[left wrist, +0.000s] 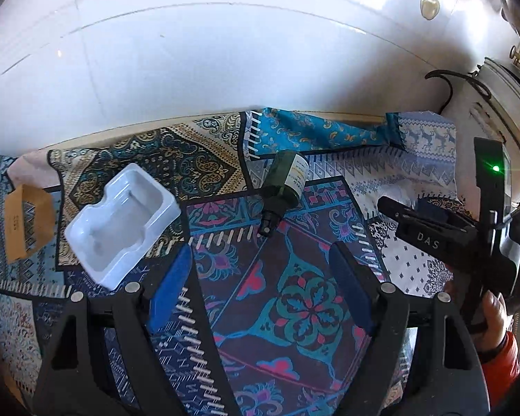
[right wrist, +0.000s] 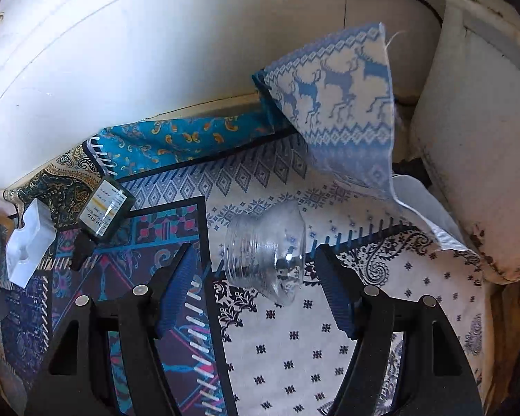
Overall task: Collect trash
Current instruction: 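Grasp the dark glass bottle with the left tool while the right tool grasps the clear plastic bottle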
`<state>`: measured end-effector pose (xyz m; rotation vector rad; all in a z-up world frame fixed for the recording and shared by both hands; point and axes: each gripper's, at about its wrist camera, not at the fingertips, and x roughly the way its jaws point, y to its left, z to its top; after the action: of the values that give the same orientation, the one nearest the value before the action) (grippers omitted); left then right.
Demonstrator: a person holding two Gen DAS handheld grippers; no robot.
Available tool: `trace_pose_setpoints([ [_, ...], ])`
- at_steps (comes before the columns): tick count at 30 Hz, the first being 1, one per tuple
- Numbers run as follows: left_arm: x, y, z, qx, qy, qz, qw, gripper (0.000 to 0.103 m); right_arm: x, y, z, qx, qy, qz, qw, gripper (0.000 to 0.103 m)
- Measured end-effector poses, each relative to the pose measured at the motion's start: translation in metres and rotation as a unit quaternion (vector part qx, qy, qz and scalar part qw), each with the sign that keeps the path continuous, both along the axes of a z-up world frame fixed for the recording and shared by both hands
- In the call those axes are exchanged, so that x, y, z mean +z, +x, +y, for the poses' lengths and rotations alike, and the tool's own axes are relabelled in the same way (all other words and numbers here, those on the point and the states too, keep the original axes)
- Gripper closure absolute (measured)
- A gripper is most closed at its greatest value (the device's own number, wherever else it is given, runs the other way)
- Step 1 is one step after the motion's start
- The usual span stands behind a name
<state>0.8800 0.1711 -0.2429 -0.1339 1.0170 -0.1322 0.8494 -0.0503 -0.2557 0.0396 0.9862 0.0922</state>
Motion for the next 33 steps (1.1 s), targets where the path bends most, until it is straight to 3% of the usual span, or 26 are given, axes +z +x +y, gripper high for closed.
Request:
trace_pose_setpoints([
  [3, -0.015, 0.024, -0.010, -0.013, 0.001, 0.005, 0.9999, 0.022, -0.001, 0.000, -0.002, 0.010, 0.005, 0.005, 1.000, 0.059],
  [8, -0.033, 0.057, -0.028, -0.018, 0.038, -0.001, 0.9991, 0.026, 0.012, -0.014, -0.017, 0.016, 0.035, 0.002, 0.999, 0.060],
  [13, -0.044, 0.083, -0.042, -0.032, 0.045, -0.004, 0.9985, 0.029, 0.034, -0.038, -0.030, 0.019, 0.045, -0.009, 0.999, 0.060],
  [19, -0.056, 0.102, -0.057, -0.040, 0.066, 0.018, 0.9968, 0.057, 0.050, -0.062, -0.047, 0.016, 0.062, -0.015, 0.998, 0.060],
  [20, -0.057, 0.102, -0.059, -0.040, 0.070, 0.021, 0.9966, 0.062, 0.052, -0.066, -0.051, 0.015, 0.065, -0.017, 0.998, 0.060],
  [25, -0.046, 0.081, -0.064, -0.032, 0.062, 0.025, 0.9972, 0.062, 0.068, -0.079, -0.062, 0.015, 0.076, -0.028, 0.997, 0.060],
  [33, 0.014, -0.005, -0.069, 0.007, 0.065, -0.012, 0.9978, 0.062, 0.098, -0.118, -0.082, 0.053, 0.089, -0.049, 0.993, 0.060],
])
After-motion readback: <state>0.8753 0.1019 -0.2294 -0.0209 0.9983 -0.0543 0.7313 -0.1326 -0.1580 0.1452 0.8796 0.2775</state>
